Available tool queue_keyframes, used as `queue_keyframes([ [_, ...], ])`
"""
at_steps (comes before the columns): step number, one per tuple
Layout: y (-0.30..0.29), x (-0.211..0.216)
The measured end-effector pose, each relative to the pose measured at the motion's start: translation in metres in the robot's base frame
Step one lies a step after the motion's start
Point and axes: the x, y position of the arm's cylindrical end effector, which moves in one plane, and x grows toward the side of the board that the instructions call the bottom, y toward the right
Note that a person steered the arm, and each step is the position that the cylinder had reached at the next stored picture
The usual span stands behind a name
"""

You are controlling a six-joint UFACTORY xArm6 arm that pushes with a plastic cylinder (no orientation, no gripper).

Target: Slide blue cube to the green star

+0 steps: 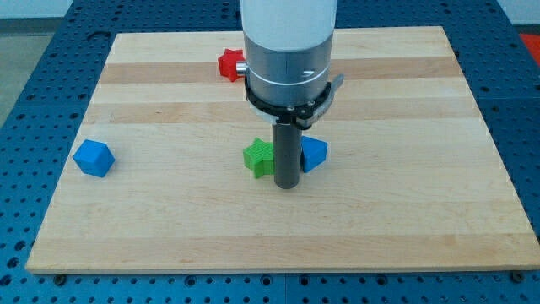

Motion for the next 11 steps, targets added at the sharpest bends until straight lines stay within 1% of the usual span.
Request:
queue_keyframes([
  [1,-0.017,0.003],
  [2,-0.062,0.013],
  [5,-0.294,0.006],
  [6,-0.308,-0.013],
  [7,-0.308,-0.046],
  [8,-0.301,-0.052],
  [9,-0.283,-0.049],
  [10,-0.303,-0.049],
  [11,-0.308,-0.05],
])
